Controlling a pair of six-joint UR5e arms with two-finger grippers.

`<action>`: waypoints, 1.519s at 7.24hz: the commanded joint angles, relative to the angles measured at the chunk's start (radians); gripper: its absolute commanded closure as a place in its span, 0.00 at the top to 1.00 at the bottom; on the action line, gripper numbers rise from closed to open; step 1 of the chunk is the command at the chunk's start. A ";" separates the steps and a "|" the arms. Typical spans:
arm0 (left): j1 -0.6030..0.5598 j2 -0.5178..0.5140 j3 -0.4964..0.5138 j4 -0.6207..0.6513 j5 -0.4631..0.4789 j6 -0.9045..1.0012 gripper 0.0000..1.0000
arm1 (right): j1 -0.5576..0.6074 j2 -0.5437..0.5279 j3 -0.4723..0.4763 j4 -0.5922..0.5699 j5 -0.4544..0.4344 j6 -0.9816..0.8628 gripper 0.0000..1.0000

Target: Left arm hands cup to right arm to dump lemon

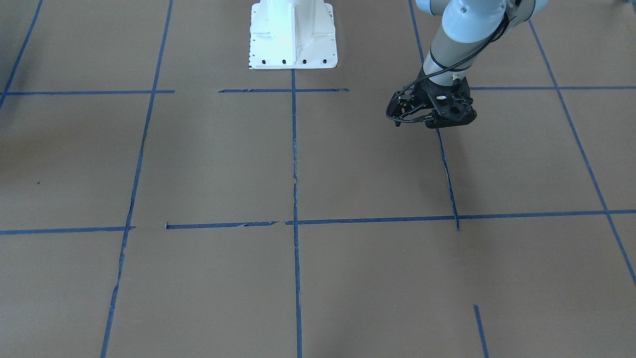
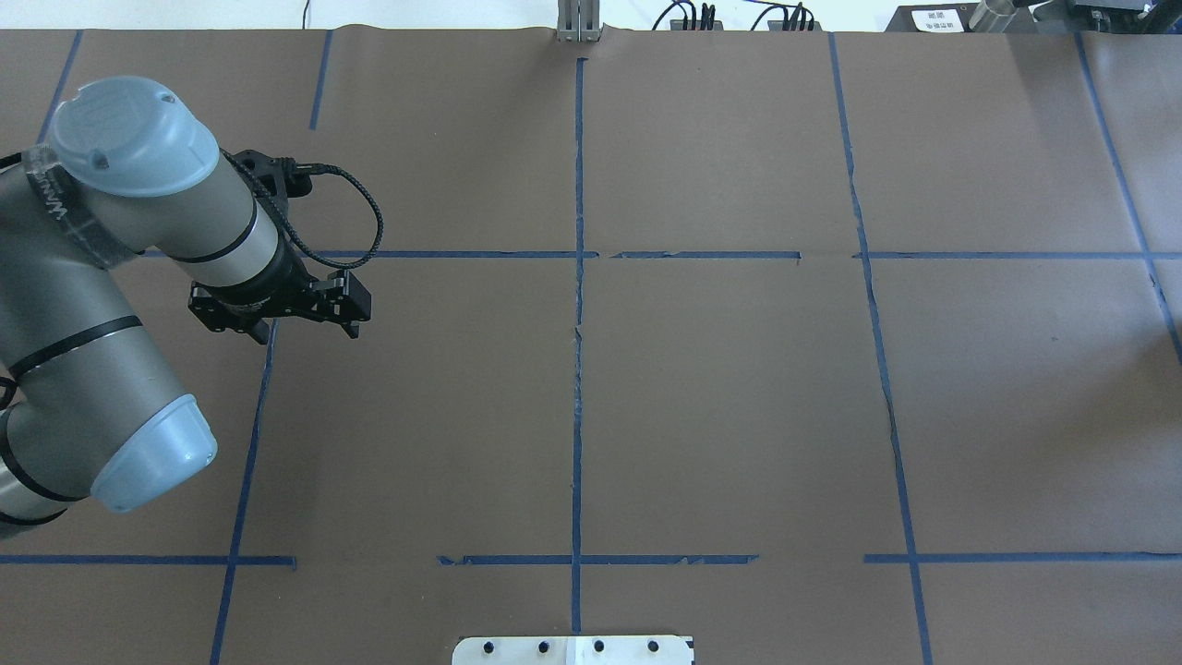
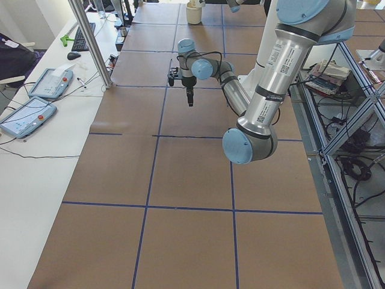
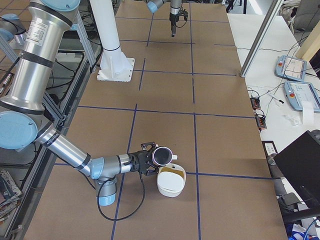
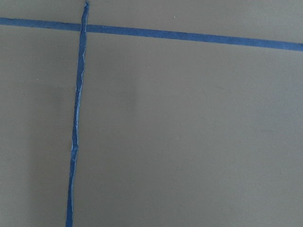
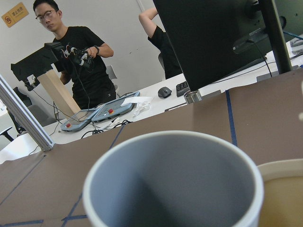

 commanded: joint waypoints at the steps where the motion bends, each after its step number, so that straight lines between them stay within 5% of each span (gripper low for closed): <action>1: 0.000 0.001 0.003 0.000 0.000 0.001 1.00 | 0.007 -0.012 0.079 -0.085 0.005 -0.197 0.03; 4: 0.002 -0.001 0.003 -0.002 -0.002 0.001 1.00 | 0.004 -0.009 0.209 -0.280 0.070 -0.338 0.05; 8: 0.002 -0.010 0.003 -0.002 -0.003 0.001 1.00 | -0.016 0.027 0.572 -0.775 0.179 -0.408 0.06; 11: 0.003 -0.050 0.000 0.005 -0.012 -0.009 1.00 | -0.106 0.202 0.581 -0.859 0.160 -0.440 0.12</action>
